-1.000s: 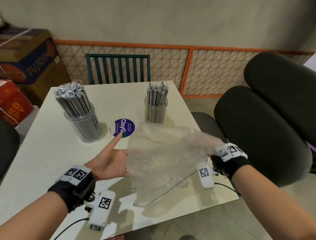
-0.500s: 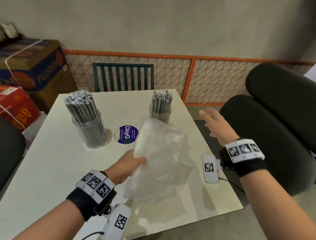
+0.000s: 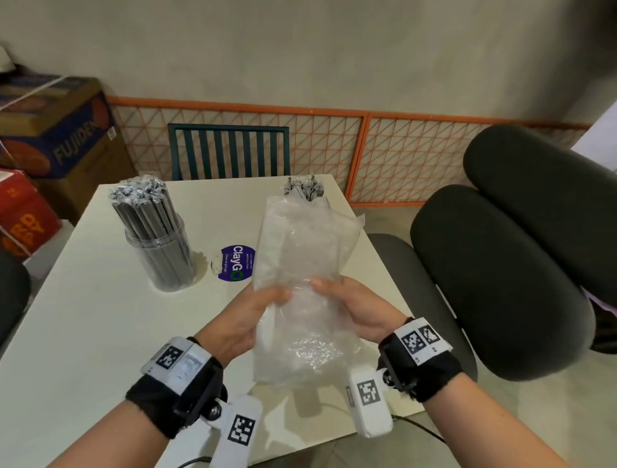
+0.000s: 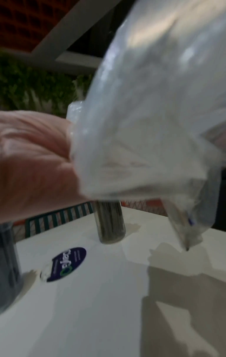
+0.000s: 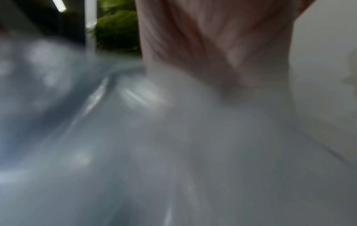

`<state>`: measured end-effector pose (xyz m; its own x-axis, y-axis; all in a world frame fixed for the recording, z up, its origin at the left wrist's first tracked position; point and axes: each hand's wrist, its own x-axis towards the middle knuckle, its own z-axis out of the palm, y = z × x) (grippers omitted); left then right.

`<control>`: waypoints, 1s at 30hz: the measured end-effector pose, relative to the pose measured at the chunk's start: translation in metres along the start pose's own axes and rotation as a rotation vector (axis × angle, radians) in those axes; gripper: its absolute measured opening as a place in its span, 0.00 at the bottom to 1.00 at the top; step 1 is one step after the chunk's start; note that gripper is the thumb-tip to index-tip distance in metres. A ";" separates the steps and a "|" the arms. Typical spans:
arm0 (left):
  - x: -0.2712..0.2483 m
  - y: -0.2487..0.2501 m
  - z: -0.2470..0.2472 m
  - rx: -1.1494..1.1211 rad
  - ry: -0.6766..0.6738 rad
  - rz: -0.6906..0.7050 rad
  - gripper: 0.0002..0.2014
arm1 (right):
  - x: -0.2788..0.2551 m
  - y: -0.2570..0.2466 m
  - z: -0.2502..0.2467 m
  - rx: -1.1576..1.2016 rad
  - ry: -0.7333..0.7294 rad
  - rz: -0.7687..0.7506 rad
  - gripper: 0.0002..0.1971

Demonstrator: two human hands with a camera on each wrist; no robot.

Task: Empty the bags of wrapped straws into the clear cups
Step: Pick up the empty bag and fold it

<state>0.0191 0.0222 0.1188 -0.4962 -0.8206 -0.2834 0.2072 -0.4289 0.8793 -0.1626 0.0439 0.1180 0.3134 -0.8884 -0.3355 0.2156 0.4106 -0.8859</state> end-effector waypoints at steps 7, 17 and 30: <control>0.003 0.002 -0.016 0.032 0.014 -0.114 0.19 | 0.007 -0.010 -0.009 0.123 -0.019 -0.034 0.46; 0.001 0.009 -0.020 0.183 -0.107 -0.170 0.27 | 0.017 -0.018 -0.010 0.080 -0.020 0.037 0.29; -0.009 -0.001 -0.013 0.064 -0.103 -0.250 0.05 | 0.024 -0.050 0.005 -0.240 0.065 -0.266 0.23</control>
<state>0.0347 0.0250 0.1156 -0.6091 -0.6479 -0.4575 0.0150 -0.5861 0.8101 -0.1615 0.0026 0.1557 0.2144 -0.9720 -0.0959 0.0560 0.1103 -0.9923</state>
